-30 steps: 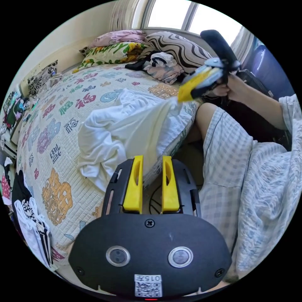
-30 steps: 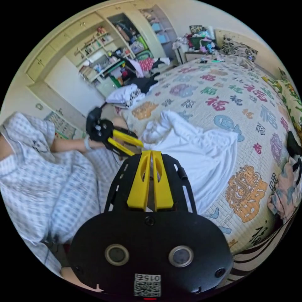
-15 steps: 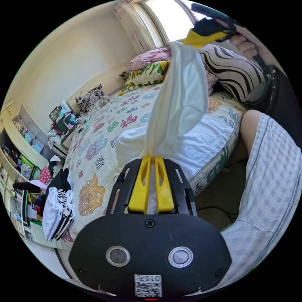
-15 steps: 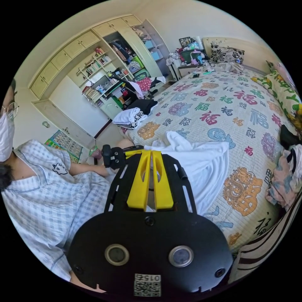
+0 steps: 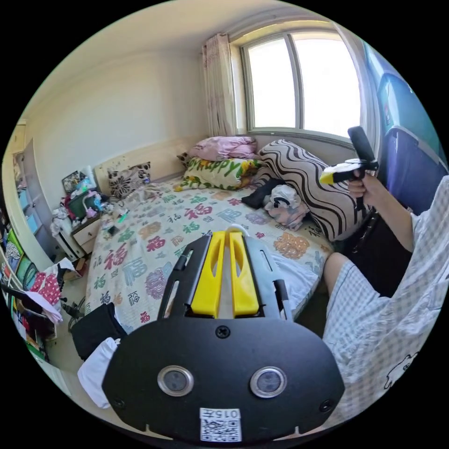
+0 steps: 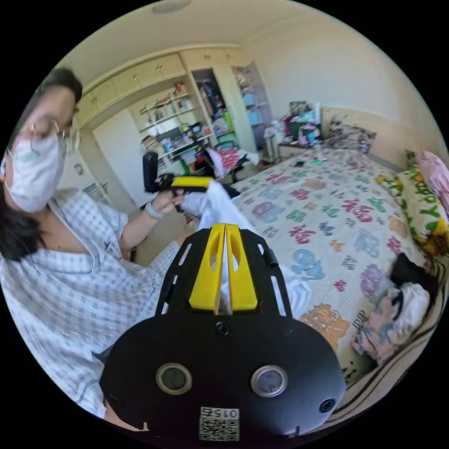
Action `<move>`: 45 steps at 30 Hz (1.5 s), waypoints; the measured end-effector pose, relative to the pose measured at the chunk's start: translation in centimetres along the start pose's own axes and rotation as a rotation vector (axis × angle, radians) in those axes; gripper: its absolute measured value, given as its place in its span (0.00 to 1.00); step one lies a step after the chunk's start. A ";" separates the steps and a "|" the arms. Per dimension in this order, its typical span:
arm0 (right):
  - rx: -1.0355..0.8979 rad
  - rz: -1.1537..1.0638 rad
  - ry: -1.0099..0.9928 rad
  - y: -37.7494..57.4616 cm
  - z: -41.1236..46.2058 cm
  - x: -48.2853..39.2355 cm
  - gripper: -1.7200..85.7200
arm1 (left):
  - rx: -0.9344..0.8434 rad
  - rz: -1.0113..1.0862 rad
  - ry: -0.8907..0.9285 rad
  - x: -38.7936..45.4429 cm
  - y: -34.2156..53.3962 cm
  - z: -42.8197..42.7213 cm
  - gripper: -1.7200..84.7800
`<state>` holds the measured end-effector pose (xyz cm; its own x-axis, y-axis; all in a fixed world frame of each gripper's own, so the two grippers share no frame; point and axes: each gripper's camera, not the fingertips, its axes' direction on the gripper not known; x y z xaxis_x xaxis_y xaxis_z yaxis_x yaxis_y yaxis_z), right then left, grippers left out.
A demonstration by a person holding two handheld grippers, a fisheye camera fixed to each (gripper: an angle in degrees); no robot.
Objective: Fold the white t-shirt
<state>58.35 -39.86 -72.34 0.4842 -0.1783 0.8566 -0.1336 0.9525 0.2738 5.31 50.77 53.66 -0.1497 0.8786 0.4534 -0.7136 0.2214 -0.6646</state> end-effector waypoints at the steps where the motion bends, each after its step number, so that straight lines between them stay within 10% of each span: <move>1: -0.028 -0.019 -0.034 0.0 1.2 -0.4 0.05 | -0.003 0.007 0.011 0.3 -0.2 0.4 0.03; 8: -0.126 0.042 -0.142 4.7 14.7 -5.0 0.13 | -0.020 0.005 0.038 1.4 -0.7 -0.1 0.03; 17: -0.133 0.084 0.176 5.0 17.7 -9.7 0.14 | 0.000 0.029 0.080 3.4 -2.2 -2.9 0.02; 45: -0.099 -0.067 0.390 -4.9 -4.2 -6.2 0.03 | -0.018 0.123 -0.126 -4.9 -5.4 -6.4 0.03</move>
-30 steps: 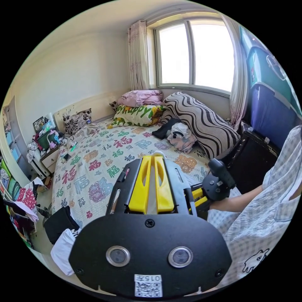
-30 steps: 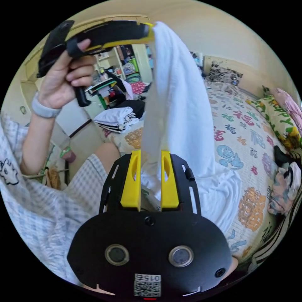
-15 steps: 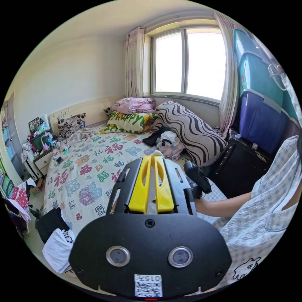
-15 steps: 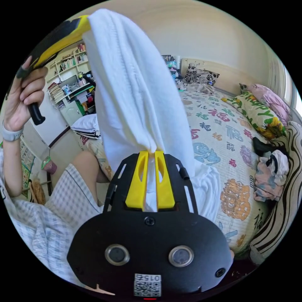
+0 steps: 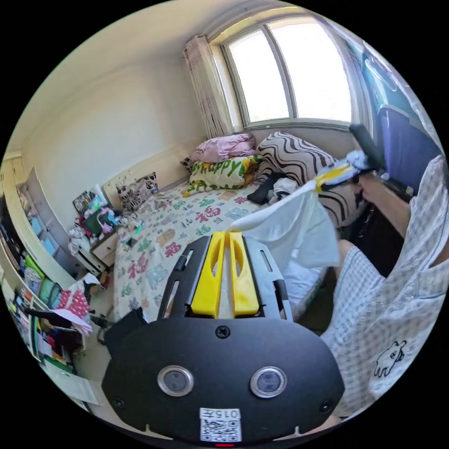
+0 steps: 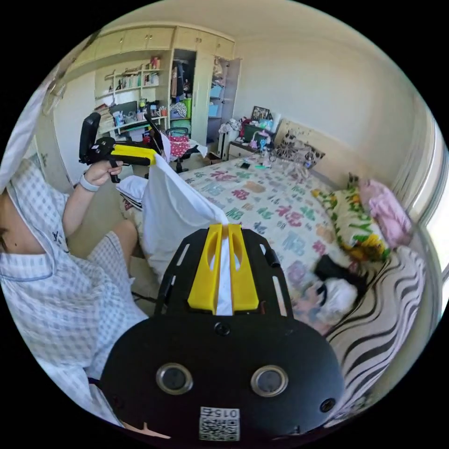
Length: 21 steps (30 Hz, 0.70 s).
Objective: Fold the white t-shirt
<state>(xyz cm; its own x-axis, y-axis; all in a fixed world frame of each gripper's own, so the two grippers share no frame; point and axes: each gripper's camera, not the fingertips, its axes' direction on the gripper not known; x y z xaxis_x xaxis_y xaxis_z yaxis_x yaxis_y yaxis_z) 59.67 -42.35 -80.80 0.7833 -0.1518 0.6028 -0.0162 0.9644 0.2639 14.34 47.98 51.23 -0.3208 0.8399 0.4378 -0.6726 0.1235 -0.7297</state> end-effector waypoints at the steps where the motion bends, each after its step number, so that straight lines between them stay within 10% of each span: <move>1: 0.004 -0.029 0.018 -1.1 -0.4 0.7 0.03 | 0.004 0.022 -0.054 -1.4 -1.5 1.1 0.03; 7: -0.108 -0.095 0.195 -14.2 5.8 12.8 0.05 | -0.030 0.031 -0.175 -13.4 -10.2 16.0 0.03; 11: -0.238 0.249 0.052 -17.9 16.0 24.6 0.09 | -0.151 -0.194 -0.260 -21.4 -9.8 28.8 0.03; 21: -0.542 0.530 -0.309 8.7 17.6 23.2 0.12 | -0.592 -0.611 0.313 -20.8 19.8 27.1 0.06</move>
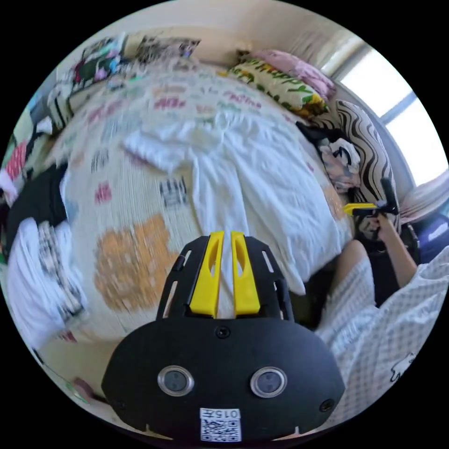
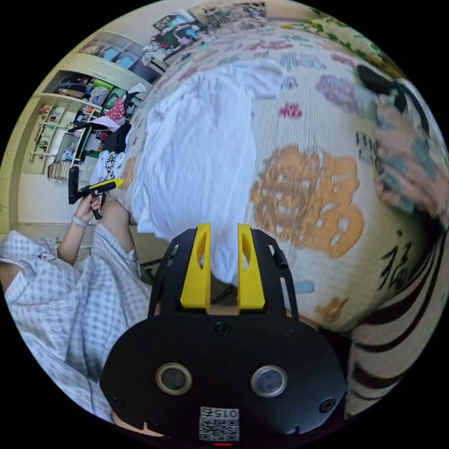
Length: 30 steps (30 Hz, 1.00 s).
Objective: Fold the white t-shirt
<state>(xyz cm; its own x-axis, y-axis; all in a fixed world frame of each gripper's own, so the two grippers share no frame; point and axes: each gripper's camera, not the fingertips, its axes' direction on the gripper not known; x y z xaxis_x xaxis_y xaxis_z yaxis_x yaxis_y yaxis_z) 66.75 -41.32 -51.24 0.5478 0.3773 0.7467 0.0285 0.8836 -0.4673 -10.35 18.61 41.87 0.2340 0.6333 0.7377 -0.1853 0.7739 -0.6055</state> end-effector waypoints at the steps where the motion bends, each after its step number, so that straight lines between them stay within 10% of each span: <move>1: -0.020 0.022 -0.018 1.0 0.5 0.3 0.13 | -0.061 -0.061 0.046 -0.8 2.5 0.3 0.07; 10: -0.189 0.013 0.074 1.1 1.8 1.2 0.03 | -0.295 0.045 0.160 -0.7 0.3 4.8 0.03; 18: 0.069 0.222 -0.157 6.2 -10.1 7.6 0.02 | -0.221 -0.001 -0.031 -8.2 0.4 -5.4 0.02; 30: 0.095 0.253 -0.185 6.5 -15.9 9.5 0.02 | -0.358 -0.210 0.142 -12.7 -0.7 -3.4 0.13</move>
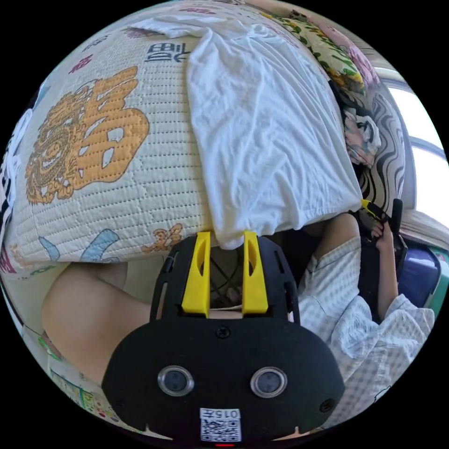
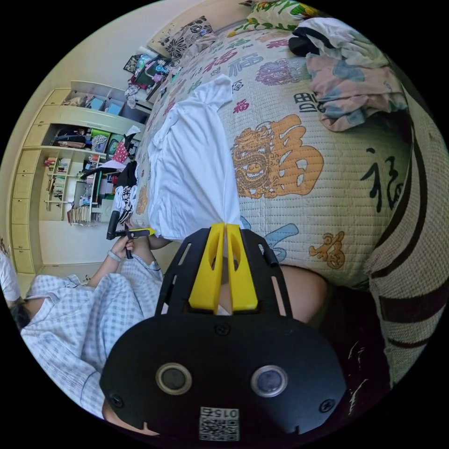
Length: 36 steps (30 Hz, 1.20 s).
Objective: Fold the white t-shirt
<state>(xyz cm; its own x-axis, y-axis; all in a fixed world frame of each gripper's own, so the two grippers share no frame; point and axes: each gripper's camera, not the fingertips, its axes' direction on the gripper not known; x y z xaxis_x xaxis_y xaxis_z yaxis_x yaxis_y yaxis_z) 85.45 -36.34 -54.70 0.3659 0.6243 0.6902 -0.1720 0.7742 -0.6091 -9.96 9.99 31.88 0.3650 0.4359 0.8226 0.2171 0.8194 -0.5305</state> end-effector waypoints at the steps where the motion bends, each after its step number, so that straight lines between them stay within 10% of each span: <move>1: 0.004 0.000 -0.004 0.0 -0.4 0.0 0.02 | 0.011 -0.020 0.004 -0.5 0.2 -0.6 0.11; 8: 0.003 -0.011 -0.045 0.2 -4.1 -0.8 0.02 | 0.060 -0.039 0.281 -3.3 2.4 -5.7 0.01; 16: 0.141 -0.111 -0.214 -3.7 -14.1 -4.8 0.01 | 0.610 0.085 0.562 -7.7 0.6 -31.5 0.01; 25: 0.369 -0.316 -0.202 -19.6 -31.2 -19.3 0.02 | 0.828 0.311 0.504 0.6 -10.1 -59.6 0.01; 36: 0.319 -0.494 -0.213 -8.3 -33.9 -21.3 0.02 | 0.600 0.520 0.429 0.4 2.6 -55.1 0.01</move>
<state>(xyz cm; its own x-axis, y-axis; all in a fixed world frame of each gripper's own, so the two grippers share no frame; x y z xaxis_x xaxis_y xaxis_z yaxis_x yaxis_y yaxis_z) 110.10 -59.56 -77.57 0.2868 0.1662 0.9435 -0.3057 0.9492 -0.0743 40.59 -8.25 19.55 0.6173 0.7281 0.2979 -0.5351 0.6662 -0.5194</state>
